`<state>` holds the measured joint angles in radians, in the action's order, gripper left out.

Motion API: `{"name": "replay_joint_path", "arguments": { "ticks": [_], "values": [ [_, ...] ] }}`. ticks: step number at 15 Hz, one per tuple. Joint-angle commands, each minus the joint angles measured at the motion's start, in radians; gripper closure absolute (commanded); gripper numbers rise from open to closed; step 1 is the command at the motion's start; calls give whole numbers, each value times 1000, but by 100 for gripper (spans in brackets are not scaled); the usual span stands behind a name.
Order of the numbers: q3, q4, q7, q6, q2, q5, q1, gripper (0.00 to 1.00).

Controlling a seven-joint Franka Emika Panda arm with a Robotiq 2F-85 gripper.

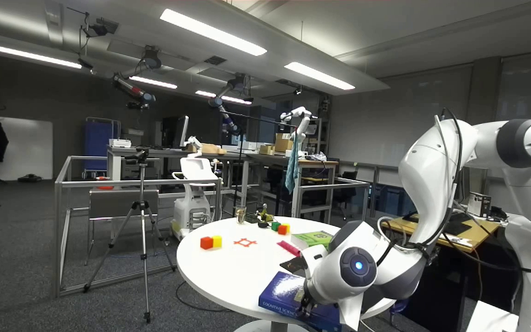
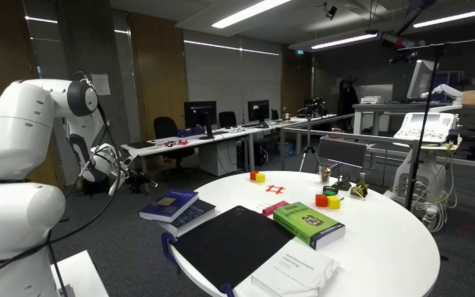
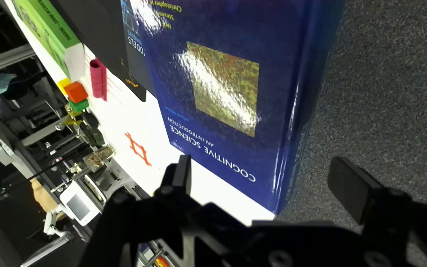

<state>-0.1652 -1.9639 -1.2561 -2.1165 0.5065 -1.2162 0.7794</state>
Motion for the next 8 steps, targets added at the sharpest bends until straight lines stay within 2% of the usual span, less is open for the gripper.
{"name": "replay_joint_path", "arguments": {
  "ticks": [1,8],
  "values": [
    [-32,68,57,96,75,-38,-4,0],
    [-41,162,43,322,193,-73,43,0]
  ]
}}
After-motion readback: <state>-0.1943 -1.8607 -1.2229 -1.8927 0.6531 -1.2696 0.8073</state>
